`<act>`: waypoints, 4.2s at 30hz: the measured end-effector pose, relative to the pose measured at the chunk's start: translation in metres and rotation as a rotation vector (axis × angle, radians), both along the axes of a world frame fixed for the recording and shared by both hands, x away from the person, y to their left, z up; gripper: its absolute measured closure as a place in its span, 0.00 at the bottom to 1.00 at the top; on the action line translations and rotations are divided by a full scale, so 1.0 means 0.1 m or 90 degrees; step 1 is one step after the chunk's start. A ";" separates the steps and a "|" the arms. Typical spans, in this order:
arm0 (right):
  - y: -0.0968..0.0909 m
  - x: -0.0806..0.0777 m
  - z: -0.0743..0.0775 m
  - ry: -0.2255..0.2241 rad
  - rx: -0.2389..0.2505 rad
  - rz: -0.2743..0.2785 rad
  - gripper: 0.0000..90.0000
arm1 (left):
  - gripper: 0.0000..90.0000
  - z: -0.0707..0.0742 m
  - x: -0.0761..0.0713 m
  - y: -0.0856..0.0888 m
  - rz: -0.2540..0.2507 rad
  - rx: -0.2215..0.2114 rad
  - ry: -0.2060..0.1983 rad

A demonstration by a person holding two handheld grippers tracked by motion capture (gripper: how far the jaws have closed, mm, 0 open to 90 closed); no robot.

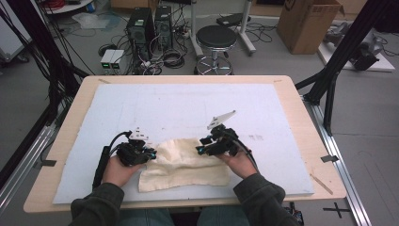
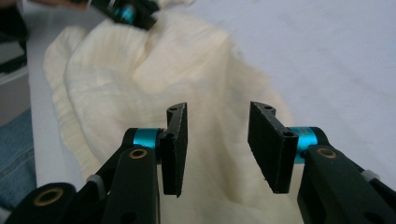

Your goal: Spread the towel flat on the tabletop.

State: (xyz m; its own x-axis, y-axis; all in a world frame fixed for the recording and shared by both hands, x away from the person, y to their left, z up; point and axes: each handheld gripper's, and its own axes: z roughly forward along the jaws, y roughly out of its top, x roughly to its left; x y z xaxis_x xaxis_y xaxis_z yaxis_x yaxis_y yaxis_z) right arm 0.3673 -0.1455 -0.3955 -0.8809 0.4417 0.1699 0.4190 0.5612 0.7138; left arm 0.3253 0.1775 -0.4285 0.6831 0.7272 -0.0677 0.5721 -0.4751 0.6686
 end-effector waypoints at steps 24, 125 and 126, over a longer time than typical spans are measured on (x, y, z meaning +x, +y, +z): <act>-0.30 0.19 -0.04 -0.007 -0.122 -0.120 0.97 | 0.88 -0.02 0.03 0.01 -0.001 0.001 -0.011; -0.81 -0.14 -0.06 -0.063 0.051 -0.087 0.43 | 0.48 0.13 -0.27 0.22 0.012 -0.122 -0.118; -0.81 -0.15 -0.07 -0.065 0.054 -0.082 0.43 | 0.47 0.11 -0.31 0.22 0.009 -0.120 -0.116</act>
State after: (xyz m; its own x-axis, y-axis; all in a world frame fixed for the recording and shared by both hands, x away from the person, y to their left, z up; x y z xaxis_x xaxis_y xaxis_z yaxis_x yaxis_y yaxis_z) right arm 0.3519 -0.2265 -0.4021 -0.8324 0.5401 0.1238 0.4063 0.4429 0.7992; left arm 0.2947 0.1996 -0.4173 0.6866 0.7227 -0.0793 0.4396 -0.3257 0.8371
